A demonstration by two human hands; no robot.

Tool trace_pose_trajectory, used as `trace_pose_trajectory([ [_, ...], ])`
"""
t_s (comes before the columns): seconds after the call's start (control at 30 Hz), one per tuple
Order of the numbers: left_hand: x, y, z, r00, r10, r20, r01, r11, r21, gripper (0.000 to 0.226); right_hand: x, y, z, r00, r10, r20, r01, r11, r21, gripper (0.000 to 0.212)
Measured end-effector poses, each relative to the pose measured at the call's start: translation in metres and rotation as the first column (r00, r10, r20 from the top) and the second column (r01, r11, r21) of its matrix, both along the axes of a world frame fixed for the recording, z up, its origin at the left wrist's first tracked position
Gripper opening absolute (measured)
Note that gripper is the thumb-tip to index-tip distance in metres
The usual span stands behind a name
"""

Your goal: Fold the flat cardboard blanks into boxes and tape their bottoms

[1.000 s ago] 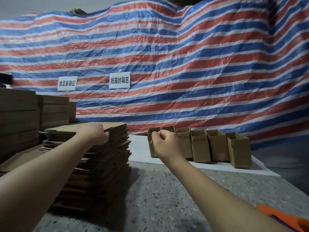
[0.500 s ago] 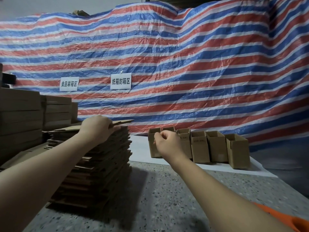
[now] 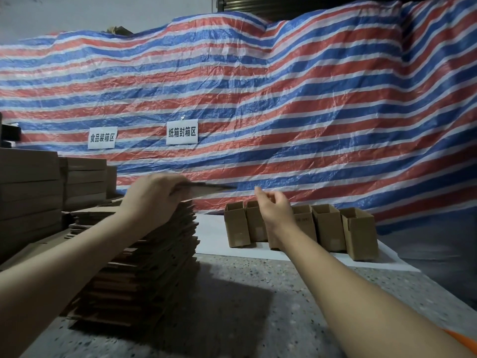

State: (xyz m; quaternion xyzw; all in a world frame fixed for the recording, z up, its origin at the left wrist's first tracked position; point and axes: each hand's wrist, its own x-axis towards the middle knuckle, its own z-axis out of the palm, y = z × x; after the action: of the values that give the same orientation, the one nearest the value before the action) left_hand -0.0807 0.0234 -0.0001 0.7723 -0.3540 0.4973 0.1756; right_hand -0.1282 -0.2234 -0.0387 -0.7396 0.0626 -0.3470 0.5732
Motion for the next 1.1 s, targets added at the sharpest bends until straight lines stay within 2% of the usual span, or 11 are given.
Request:
trace_pose_trajectory([
  [0.1,-0.017,-0.004,0.026,0.987,-0.153,-0.048,0.144,0.976,-0.163,0.015,-0.008,-0.017,0.013,0.998,0.017,0.062,-0.021,0.998,0.067,0.075],
  [0.2,-0.033,-0.009,0.045,0.913,-0.347,-0.213,0.284,0.918,-0.277,0.017,-0.018,-0.039,0.029,0.990,-0.024,0.136,0.013,0.996,0.087,0.087],
  [0.3,-0.043,-0.019,0.050,0.723,-0.570,-0.392,0.395,0.805,-0.443,0.012,-0.032,-0.056,0.045,0.982,-0.035,0.185,0.010,0.991,0.137,0.087],
  [0.37,-0.047,-0.030,0.046,0.600,-0.660,-0.452,0.393,0.735,-0.552,0.005,-0.041,-0.064,0.050,0.984,-0.051,0.169,0.023,0.986,0.163,0.081],
  [0.47,-0.047,-0.050,0.028,0.453,-0.742,-0.495,0.329,0.655,-0.681,0.010,-0.048,-0.069,0.045,0.966,-0.179,0.186,0.137,0.966,0.217,0.050],
  [0.57,-0.042,-0.065,0.003,0.323,-0.802,-0.503,0.211,0.579,-0.787,0.014,-0.055,-0.070,0.026,0.924,-0.342,0.173,0.296,0.923,0.245,0.047],
  [0.63,-0.036,-0.073,-0.017,0.251,-0.812,-0.527,0.172,0.573,-0.802,0.022,-0.061,-0.071,0.007,0.902,-0.413,0.129,0.372,0.892,0.256,0.049],
  [0.77,-0.029,-0.087,-0.064,0.187,-0.820,-0.541,0.111,0.564,-0.818,0.025,-0.073,-0.074,-0.039,0.843,-0.533,0.078,0.504,0.832,0.233,0.046],
  [0.9,-0.024,-0.100,-0.106,0.128,-0.837,-0.532,0.080,0.543,-0.836,0.027,-0.078,-0.085,-0.082,0.878,-0.478,0.027,0.452,0.846,0.284,0.041],
  [1.03,-0.016,-0.108,-0.134,0.133,-0.848,-0.512,0.097,0.526,-0.845,0.034,-0.080,-0.096,-0.107,0.913,-0.405,-0.045,0.404,0.882,0.242,0.061],
  [1.1,-0.011,-0.110,-0.143,0.142,-0.842,-0.521,0.103,0.536,-0.838,0.035,-0.079,-0.099,-0.115,0.925,-0.373,-0.067,0.378,0.896,0.234,0.061],
])
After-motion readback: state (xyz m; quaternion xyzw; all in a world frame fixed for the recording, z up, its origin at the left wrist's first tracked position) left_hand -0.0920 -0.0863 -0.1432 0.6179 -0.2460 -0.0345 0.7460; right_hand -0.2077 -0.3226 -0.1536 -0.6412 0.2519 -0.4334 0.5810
